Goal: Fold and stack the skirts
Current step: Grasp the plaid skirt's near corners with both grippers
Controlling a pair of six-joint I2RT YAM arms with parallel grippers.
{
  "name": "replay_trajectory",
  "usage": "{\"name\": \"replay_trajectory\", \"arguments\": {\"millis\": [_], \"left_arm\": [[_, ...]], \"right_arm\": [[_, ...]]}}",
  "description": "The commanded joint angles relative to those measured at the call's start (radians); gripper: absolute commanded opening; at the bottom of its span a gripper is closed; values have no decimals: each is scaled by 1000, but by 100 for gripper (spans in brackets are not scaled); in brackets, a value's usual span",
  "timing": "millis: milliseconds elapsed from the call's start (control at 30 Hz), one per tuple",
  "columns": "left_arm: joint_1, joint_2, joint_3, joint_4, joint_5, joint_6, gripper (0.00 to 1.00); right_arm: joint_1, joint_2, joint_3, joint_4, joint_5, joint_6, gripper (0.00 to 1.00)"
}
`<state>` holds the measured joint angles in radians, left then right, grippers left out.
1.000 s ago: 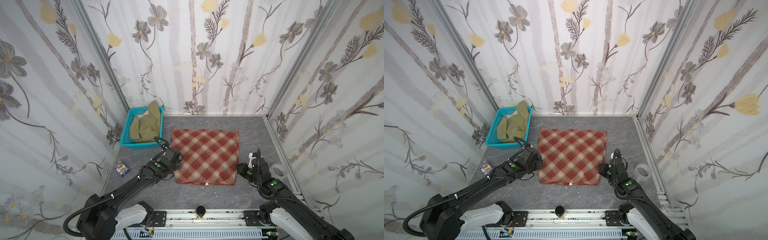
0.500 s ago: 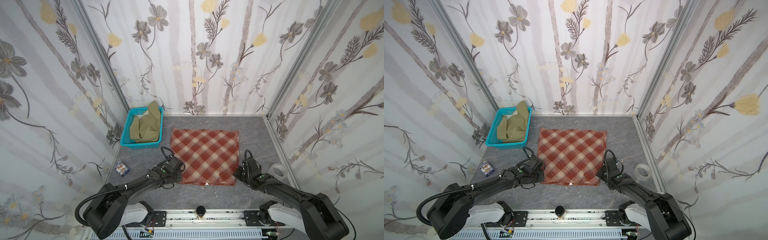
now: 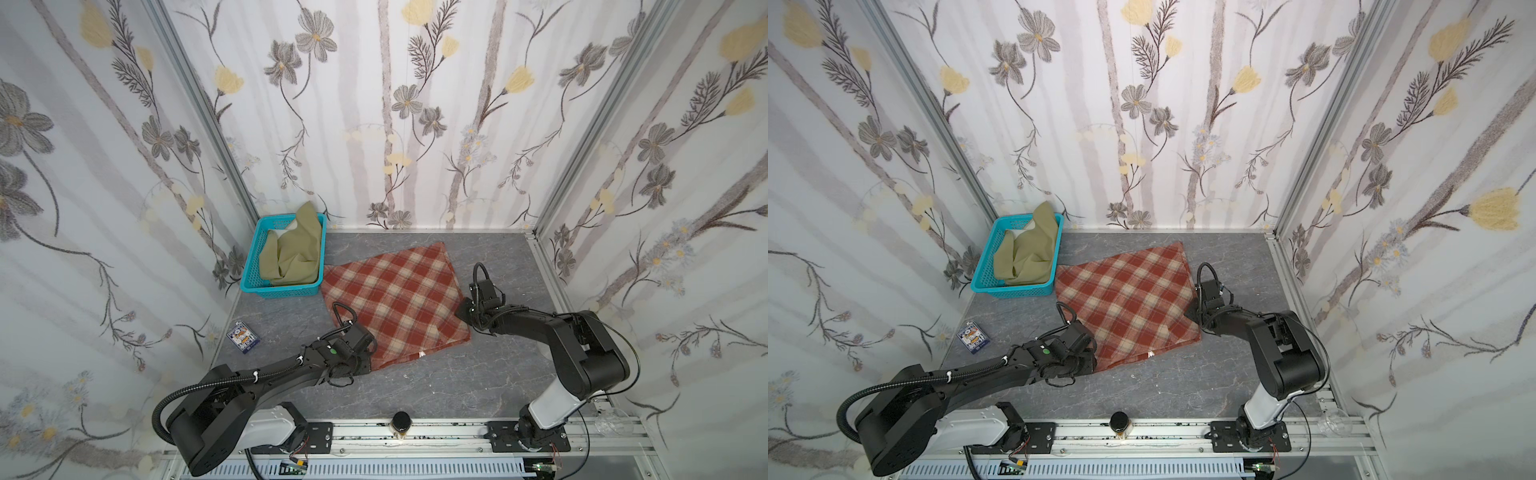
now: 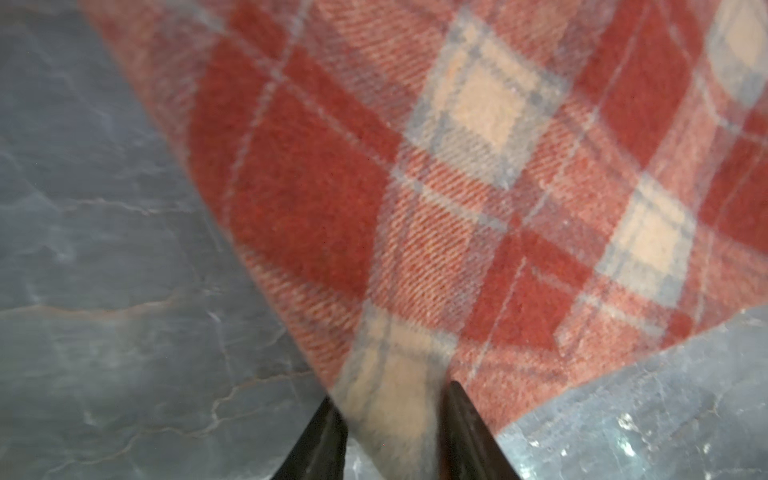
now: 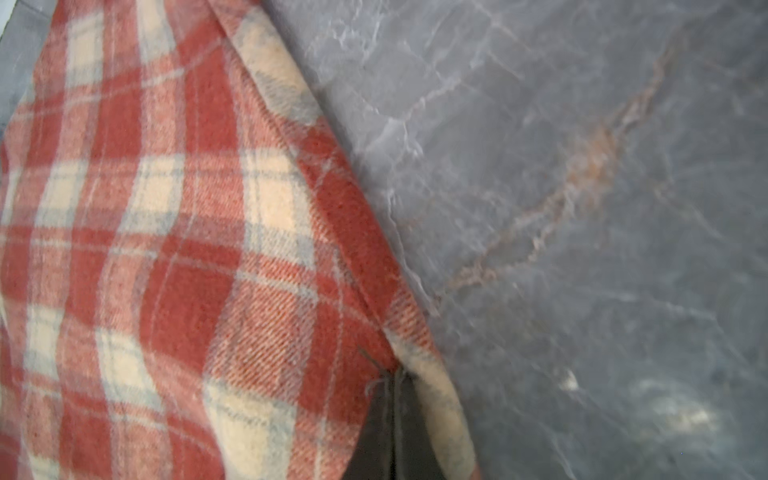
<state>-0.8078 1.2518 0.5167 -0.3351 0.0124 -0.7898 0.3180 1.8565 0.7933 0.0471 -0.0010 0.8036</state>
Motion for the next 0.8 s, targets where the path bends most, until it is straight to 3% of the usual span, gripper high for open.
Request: {"name": "replay_trajectory", "arguments": {"millis": [0, 233, 367, 633, 767], "left_arm": [[-17, 14, 26, -18, 10, -22, 40], [-2, 10, 113, -21, -21, 34, 40], [27, 40, 154, -24, -23, 94, 39], [38, 93, 169, -31, 7, 132, 35], [34, 93, 150, -30, 46, 110, 24]], "right_arm": [[-15, 40, 70, -42, -10, -47, 0], [2, -162, 20, -80, 5, -69, 0], [34, -255, -77, -75, -36, -16, 0], [55, -274, -212, 5, -73, 52, 0], [45, -215, -213, 9, -62, 39, 0]]}}
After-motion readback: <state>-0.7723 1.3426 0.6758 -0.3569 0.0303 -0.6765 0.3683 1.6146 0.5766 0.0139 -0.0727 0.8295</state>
